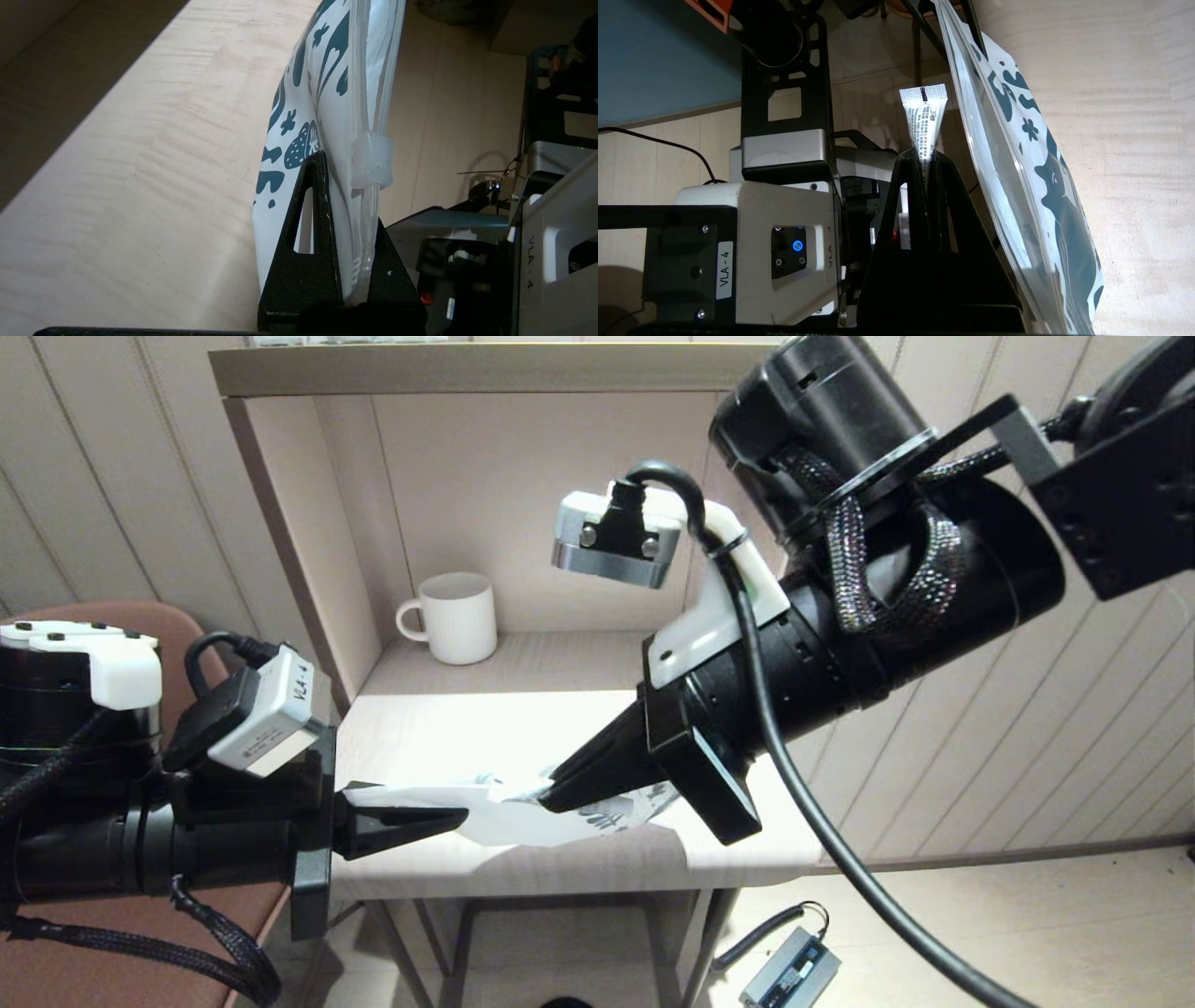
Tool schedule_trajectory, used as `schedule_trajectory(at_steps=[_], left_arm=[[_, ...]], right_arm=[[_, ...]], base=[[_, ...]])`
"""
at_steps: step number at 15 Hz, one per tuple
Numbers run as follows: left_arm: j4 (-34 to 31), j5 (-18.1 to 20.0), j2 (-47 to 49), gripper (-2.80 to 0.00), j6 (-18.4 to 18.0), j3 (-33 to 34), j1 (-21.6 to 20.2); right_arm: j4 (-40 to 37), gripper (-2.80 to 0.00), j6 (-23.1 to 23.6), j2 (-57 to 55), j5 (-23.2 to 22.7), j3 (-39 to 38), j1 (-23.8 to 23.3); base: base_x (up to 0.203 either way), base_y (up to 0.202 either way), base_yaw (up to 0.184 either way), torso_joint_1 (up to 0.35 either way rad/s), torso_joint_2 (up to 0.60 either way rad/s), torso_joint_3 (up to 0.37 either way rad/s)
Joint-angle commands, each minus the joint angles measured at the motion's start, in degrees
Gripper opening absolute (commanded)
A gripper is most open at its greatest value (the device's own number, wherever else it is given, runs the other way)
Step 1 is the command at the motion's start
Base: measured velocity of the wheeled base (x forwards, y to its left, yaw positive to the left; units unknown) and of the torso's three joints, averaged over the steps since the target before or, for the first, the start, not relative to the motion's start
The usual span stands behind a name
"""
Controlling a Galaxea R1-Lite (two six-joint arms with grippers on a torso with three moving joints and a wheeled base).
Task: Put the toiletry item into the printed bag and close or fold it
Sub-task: Place the toothpaste in the storage bag
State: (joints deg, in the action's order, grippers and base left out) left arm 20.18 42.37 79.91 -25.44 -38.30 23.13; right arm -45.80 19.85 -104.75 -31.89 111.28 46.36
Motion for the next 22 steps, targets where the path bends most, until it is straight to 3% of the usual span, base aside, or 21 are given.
schedule_trajectory(at_steps=[1,16,22], left_arm=[[0.11,0.26,-0.10,-2.80,-0.13,0.07,-0.01],[0.04,0.44,0.42,-2.80,-0.13,0.25,0.06],[0.13,0.00,-0.28,-2.80,-0.22,0.25,0.08]], right_arm=[[-0.25,-2.80,0.10,-1.46,-0.19,0.08,-0.13],[0.39,-2.80,0.10,-0.67,0.40,0.52,-0.60],[0.98,-2.80,0.19,-0.38,3.85,0.52,-0.13]], base=[[0.000,0.000,0.000,0.000,0.00,0.000],[0.000,0.000,0.000,0.000,0.00,0.000],[0.000,0.000,0.000,0.000,0.00,0.000]])
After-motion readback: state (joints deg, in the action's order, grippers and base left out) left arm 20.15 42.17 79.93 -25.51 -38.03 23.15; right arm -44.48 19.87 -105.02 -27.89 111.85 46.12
